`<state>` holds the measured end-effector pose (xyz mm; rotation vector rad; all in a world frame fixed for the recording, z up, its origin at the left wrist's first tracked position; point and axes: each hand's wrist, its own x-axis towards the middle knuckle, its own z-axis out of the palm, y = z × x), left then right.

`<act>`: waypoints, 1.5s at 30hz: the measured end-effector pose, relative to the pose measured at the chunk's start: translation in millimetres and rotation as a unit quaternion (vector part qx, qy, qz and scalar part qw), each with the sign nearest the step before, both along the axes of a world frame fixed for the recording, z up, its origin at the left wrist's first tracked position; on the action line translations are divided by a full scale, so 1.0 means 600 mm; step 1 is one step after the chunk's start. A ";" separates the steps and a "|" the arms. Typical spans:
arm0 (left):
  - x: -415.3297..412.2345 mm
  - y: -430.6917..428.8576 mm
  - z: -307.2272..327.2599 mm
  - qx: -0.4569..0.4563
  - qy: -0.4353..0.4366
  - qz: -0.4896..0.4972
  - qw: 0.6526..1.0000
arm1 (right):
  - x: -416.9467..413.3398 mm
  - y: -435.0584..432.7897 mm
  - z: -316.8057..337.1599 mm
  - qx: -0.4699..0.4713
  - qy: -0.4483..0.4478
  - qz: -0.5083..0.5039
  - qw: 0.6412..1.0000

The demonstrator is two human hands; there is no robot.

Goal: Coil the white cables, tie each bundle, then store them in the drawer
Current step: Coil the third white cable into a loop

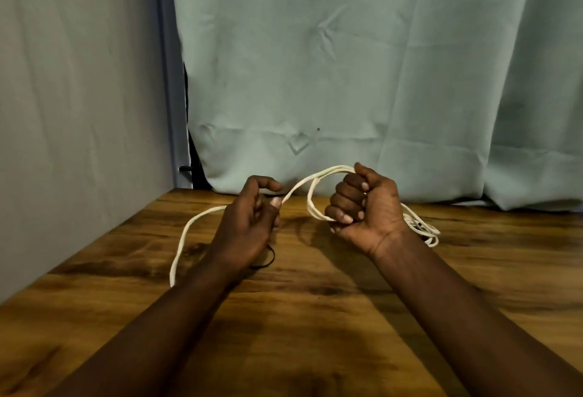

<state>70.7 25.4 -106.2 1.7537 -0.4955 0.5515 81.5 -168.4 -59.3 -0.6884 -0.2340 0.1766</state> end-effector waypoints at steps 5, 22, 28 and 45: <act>0.009 0.005 -0.002 0.282 -0.230 0.173 0.915 | -0.008 -0.015 0.014 0.058 0.006 -0.023 0.998; -0.022 -0.023 -0.006 0.428 -0.125 0.003 0.895 | -0.019 0.045 -0.051 -0.449 -0.209 -0.211 0.843; -0.029 -0.024 -0.004 0.442 -0.088 -0.019 0.892 | -0.024 0.057 -0.054 -0.477 -0.174 -0.204 0.837; -0.033 -0.008 0.012 0.364 -0.139 0.029 0.920 | -0.057 0.064 -0.032 -0.633 -0.213 -0.135 0.732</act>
